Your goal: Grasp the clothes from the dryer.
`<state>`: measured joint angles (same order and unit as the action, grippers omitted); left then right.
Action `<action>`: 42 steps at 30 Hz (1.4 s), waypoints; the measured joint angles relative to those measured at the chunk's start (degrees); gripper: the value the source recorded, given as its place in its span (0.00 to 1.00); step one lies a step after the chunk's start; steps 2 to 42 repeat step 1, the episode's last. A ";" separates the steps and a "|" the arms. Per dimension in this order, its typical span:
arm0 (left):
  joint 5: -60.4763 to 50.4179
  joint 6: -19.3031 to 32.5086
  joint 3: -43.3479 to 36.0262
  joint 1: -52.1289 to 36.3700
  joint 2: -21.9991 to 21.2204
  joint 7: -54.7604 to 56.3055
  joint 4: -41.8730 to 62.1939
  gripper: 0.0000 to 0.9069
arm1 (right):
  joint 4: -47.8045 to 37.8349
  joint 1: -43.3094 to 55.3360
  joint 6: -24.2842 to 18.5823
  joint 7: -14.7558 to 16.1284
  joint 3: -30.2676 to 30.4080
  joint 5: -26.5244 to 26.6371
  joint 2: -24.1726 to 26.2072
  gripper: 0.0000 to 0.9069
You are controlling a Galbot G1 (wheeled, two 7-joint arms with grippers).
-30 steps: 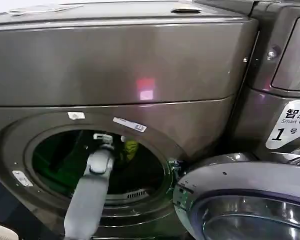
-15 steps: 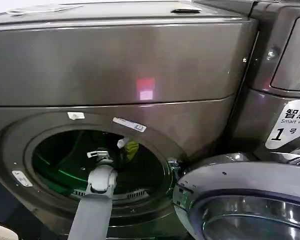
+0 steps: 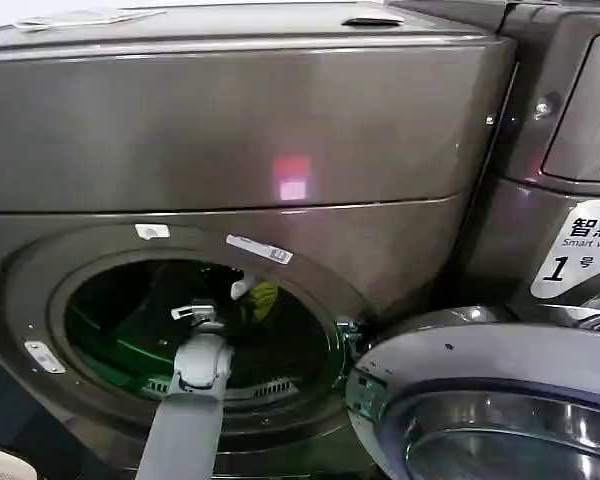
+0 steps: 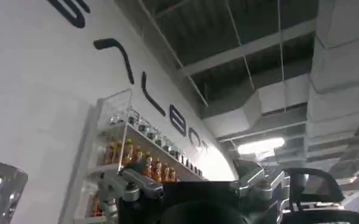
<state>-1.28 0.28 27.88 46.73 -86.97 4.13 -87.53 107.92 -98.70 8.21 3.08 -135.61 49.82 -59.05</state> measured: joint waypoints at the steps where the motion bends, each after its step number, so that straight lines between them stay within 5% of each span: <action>1: -0.10 -0.01 0.00 0.03 0.04 0.00 0.02 0.00 | 0.00 0.02 0.00 0.02 0.01 0.00 0.00 1.00; 42: -0.10 -0.01 0.00 0.03 0.04 0.00 0.02 0.00 | 0.00 0.02 0.00 0.02 0.01 0.00 0.00 1.00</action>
